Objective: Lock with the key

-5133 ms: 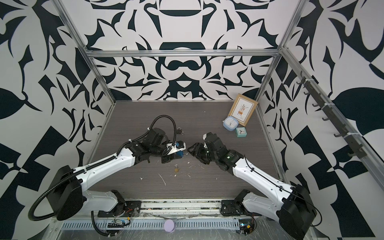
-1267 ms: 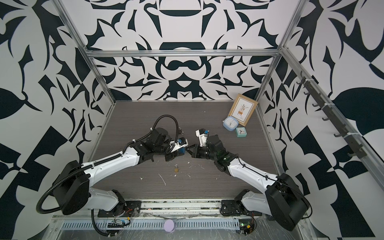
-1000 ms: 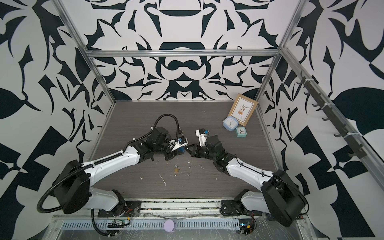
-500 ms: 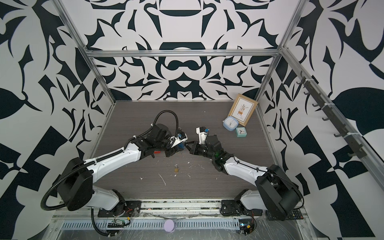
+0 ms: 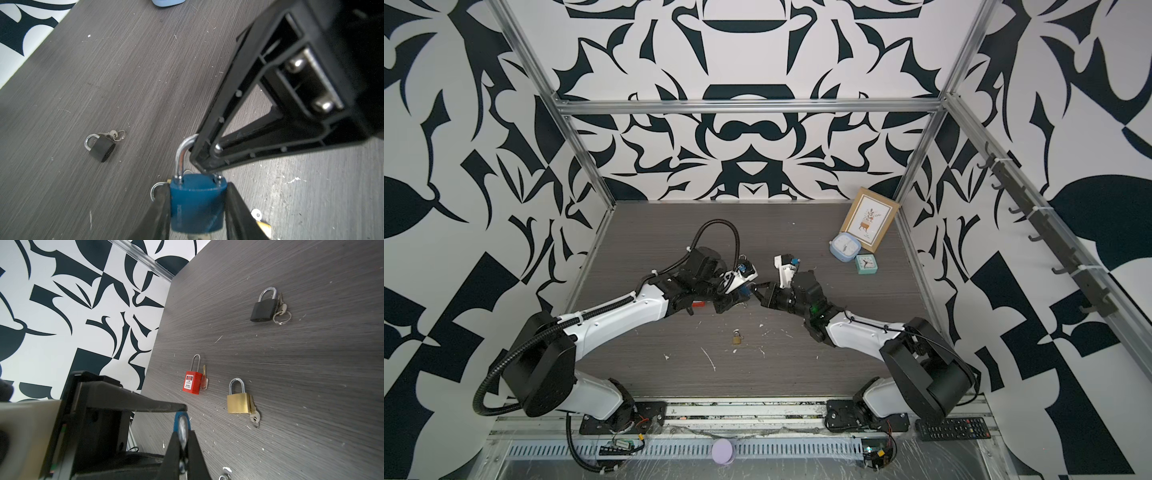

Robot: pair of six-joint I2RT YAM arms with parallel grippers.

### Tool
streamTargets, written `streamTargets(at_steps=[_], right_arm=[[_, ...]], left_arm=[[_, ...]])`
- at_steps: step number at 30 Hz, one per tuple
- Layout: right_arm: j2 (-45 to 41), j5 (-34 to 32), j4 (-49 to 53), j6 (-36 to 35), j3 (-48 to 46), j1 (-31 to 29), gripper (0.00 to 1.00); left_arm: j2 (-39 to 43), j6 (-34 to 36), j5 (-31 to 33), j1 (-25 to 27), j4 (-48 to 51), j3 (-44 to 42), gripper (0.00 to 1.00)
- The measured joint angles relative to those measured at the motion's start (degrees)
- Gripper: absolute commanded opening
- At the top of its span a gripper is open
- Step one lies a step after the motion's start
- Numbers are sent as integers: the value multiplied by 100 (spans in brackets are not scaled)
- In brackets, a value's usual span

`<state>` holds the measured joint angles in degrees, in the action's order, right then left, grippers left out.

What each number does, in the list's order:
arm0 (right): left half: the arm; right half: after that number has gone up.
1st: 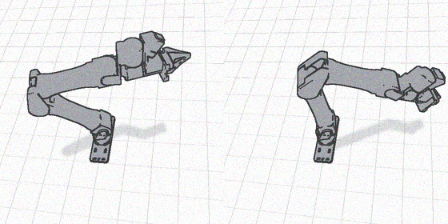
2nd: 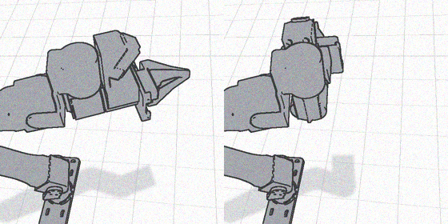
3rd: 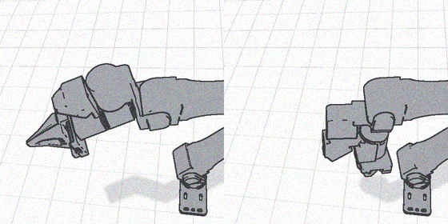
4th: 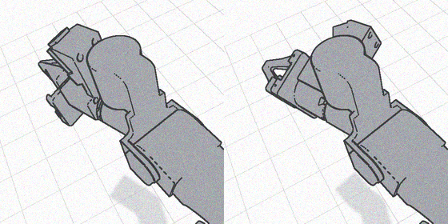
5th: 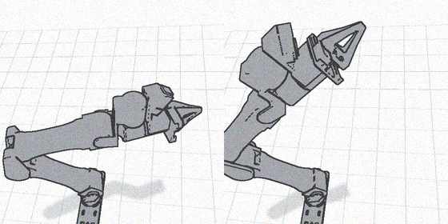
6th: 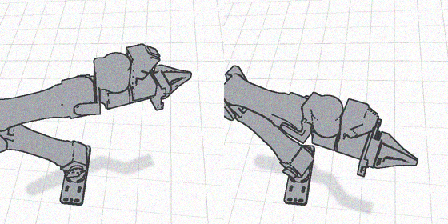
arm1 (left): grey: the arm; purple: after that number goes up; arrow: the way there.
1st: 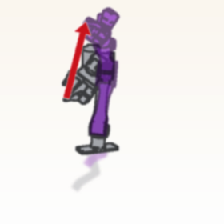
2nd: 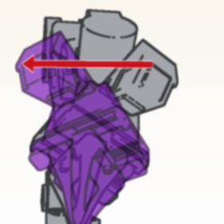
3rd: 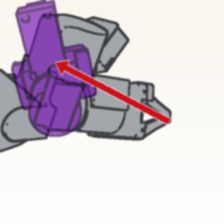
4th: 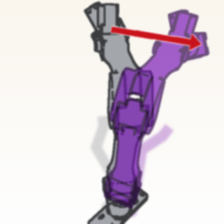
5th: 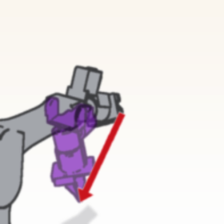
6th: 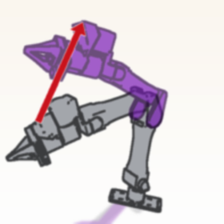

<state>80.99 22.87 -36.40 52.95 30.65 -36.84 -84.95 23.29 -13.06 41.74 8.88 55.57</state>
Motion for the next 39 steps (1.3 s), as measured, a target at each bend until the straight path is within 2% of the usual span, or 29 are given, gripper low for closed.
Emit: streamTargets(at_steps=[15,39], right_arm=[[136,-260,-236,79,-61,-11,0],[291,-289,-435,149,-122,-107,0]], left_arm=[[-293,-197,-33,-15,9,238,0],[-374,-570,-260,-103,7,258,0]])
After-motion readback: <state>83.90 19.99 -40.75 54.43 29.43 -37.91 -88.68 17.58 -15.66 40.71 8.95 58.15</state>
